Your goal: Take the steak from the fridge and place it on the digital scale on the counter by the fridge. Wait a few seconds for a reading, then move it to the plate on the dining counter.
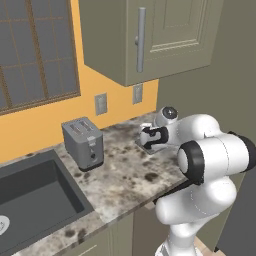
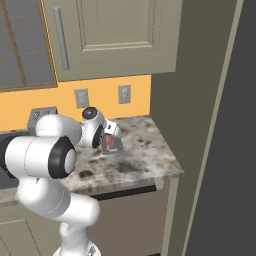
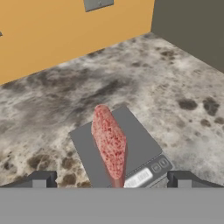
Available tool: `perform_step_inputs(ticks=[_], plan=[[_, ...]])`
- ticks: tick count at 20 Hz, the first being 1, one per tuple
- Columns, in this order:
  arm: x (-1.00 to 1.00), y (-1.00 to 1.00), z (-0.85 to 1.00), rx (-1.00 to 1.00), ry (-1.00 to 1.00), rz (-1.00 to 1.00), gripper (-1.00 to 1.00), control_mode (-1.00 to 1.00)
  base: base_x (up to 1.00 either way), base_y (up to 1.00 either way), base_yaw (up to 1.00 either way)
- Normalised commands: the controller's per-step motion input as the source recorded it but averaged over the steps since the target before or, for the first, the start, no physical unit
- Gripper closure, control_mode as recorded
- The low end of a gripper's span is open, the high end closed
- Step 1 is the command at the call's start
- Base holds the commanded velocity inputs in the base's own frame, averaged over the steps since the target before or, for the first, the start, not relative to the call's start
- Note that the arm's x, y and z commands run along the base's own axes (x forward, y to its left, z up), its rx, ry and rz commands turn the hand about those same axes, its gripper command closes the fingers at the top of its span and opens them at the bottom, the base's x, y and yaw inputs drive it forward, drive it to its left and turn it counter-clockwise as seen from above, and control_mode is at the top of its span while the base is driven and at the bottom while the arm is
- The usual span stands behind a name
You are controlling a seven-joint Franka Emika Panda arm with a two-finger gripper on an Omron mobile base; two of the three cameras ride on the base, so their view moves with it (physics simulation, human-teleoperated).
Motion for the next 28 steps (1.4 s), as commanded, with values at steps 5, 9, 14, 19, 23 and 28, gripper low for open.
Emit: perform_step_inputs(ticks=[5,9,14,19,23,28], plan=[[0.0,0.0,0.0,0.0,0.0,0.0,-1.0,-1.0,0.0,0.0,0.0],[0.0,0.0,0.0,0.0,0.0,0.0,-1.0,-1.0,0.0,0.0,0.0],[0.0,0.0,0.0,0.0,0.0,0.0,-1.0,-1.0,0.0,0.0,0.0],[0.0,0.0,0.0,0.0,0.0,0.0,-1.0,-1.0,0.0,0.0,0.0],[0.0,0.0,0.0,0.0,0.0,0.0,-1.0,-1.0,0.0,0.0,0.0],[0.0,0.0,0.0,0.0,0.0,0.0,-1.0,-1.0,0.0,0.0,0.0]])
